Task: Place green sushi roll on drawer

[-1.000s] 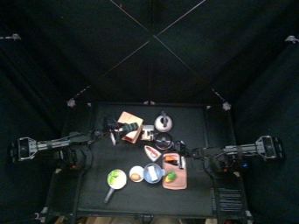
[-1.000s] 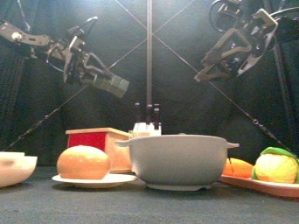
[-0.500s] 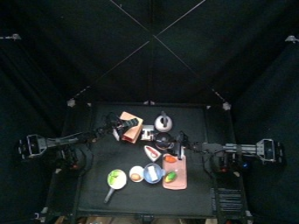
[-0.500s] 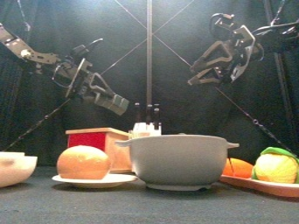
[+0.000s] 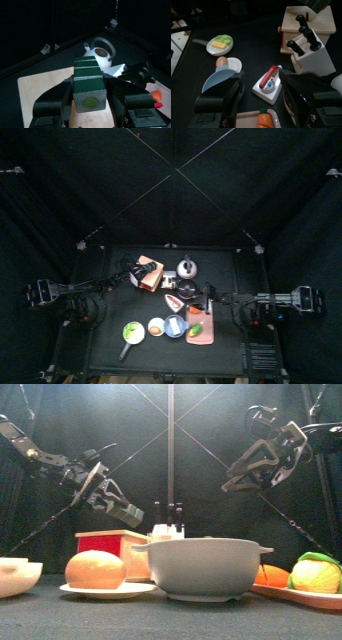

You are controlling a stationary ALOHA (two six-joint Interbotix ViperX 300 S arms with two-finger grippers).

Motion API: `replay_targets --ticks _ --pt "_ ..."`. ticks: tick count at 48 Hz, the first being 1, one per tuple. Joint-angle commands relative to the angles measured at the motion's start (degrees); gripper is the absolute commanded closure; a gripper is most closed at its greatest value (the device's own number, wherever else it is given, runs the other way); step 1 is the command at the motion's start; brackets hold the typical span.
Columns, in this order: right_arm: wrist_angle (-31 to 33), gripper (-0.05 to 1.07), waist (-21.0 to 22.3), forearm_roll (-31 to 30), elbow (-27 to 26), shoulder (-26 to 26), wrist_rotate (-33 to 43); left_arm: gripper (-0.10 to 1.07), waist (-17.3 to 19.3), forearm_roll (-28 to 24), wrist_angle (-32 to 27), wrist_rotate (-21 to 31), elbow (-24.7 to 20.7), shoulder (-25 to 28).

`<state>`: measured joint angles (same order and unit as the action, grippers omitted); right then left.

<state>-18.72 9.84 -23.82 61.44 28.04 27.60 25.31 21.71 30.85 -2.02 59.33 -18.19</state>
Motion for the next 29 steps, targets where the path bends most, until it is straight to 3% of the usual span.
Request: replay_targets --ticks 1,29 --pt "-0.5 0.13 -0.4 -0.2 -0.5 0.3 -0.1 0.42 -0.1 1.8 0.6 -0.3 -0.7 -0.1" --pt "-0.7 0.13 -0.5 -1.9 -0.4 0.3 0.0 0.35 -0.3 3.5 -1.1 -0.5 0.4 2.4"
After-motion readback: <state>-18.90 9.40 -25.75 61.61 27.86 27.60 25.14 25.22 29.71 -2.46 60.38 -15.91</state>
